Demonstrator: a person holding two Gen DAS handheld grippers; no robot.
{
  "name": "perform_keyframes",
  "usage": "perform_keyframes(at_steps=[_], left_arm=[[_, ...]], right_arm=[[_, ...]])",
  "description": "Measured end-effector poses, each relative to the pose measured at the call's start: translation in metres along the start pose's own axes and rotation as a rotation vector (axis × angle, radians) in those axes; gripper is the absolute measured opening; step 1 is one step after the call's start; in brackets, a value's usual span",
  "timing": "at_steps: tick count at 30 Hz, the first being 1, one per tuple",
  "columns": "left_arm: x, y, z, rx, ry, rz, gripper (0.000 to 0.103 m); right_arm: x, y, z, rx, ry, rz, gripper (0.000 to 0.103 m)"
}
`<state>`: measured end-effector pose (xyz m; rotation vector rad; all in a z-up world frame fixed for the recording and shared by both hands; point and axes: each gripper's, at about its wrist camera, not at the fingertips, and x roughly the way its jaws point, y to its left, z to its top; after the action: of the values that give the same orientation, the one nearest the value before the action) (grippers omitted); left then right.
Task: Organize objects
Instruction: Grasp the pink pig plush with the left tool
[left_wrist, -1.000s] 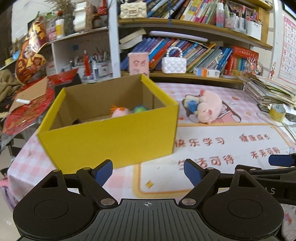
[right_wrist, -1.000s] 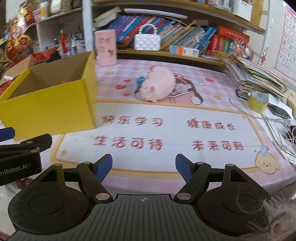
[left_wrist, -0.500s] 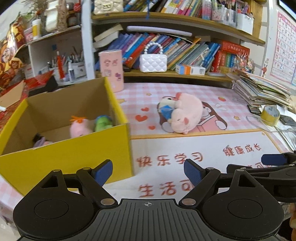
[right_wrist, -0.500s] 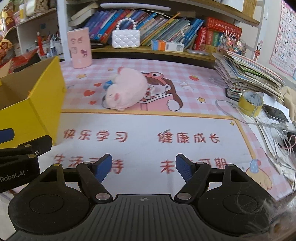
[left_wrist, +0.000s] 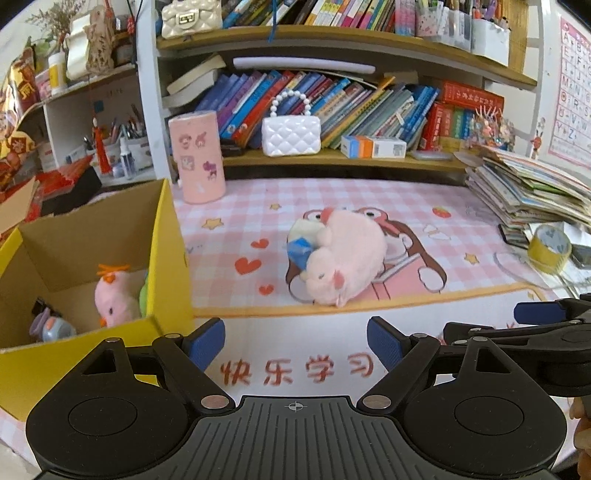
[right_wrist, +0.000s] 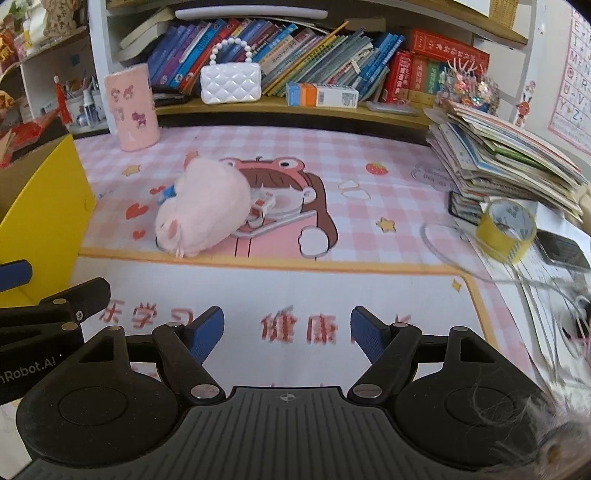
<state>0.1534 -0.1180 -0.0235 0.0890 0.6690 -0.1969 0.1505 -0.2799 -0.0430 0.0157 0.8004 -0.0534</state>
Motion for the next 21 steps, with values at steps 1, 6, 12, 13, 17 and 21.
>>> perform_keyframes(at_steps=[1,6,12,13,17,21], left_arm=[[0.002,-0.002,0.003,-0.004,-0.003,0.008,0.086],[0.013,-0.009,0.016,-0.02,-0.014,0.049,0.086],[0.029,-0.02,0.026,-0.014,-0.001,0.066,0.086],[0.033,-0.021,0.028,-0.016,0.004,0.064,0.086],[0.047,-0.028,0.037,-0.007,0.013,0.065,0.086],[0.064,-0.035,0.044,-0.001,0.024,0.064,0.086]], right_arm=[[0.002,-0.002,0.003,-0.005,-0.006,0.01,0.072],[0.016,-0.01,0.014,-0.039,-0.024,0.05,0.071],[0.03,-0.028,0.026,-0.003,-0.042,0.053,0.071],[0.033,-0.031,0.028,0.002,-0.043,0.05,0.071],[0.043,-0.043,0.032,0.017,-0.032,0.044,0.071],[0.05,-0.051,0.031,0.038,-0.014,0.04,0.071]])
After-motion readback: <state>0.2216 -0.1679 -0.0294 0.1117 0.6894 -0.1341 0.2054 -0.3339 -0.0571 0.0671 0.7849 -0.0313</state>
